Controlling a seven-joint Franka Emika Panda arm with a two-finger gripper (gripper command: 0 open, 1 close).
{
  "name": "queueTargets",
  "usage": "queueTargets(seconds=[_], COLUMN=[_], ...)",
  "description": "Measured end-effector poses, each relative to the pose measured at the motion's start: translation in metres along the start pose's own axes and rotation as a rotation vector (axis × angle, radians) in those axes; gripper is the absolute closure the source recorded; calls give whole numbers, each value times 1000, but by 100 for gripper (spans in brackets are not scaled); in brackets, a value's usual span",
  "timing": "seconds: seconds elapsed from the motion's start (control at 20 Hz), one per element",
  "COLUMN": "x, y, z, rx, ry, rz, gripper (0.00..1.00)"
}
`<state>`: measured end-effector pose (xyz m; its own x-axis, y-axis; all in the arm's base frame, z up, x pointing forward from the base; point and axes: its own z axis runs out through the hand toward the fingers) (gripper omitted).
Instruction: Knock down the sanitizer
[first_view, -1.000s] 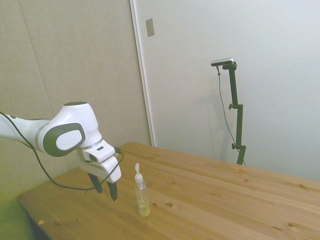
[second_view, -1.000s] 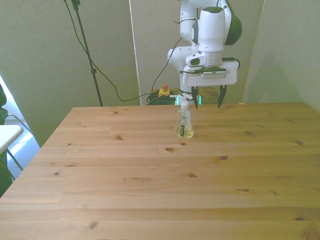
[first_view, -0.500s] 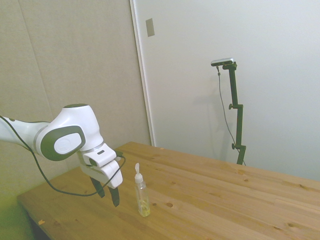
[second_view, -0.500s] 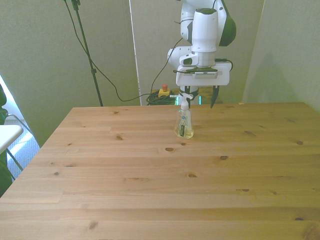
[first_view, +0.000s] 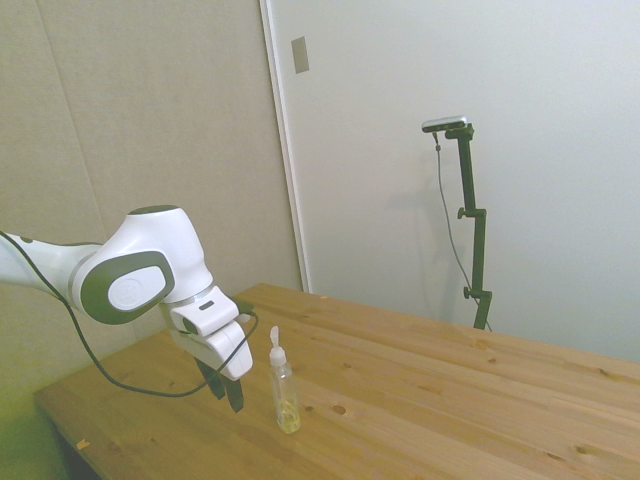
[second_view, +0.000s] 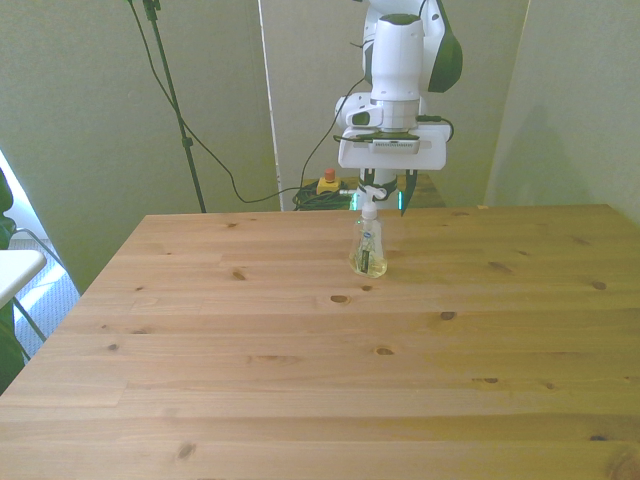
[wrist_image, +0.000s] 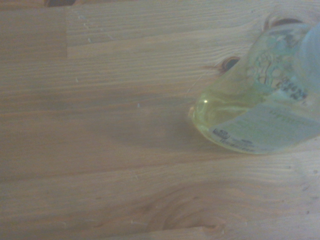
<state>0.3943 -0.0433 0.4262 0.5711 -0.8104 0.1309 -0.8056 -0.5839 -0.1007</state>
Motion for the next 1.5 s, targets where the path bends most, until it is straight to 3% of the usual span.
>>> queueTargets(seconds=[0.8,1.5], x=[37,111], y=[-16,-37], z=[5,7], rx=[-7,-7], ry=[10,37], rz=[49,168], gripper=[100,100])
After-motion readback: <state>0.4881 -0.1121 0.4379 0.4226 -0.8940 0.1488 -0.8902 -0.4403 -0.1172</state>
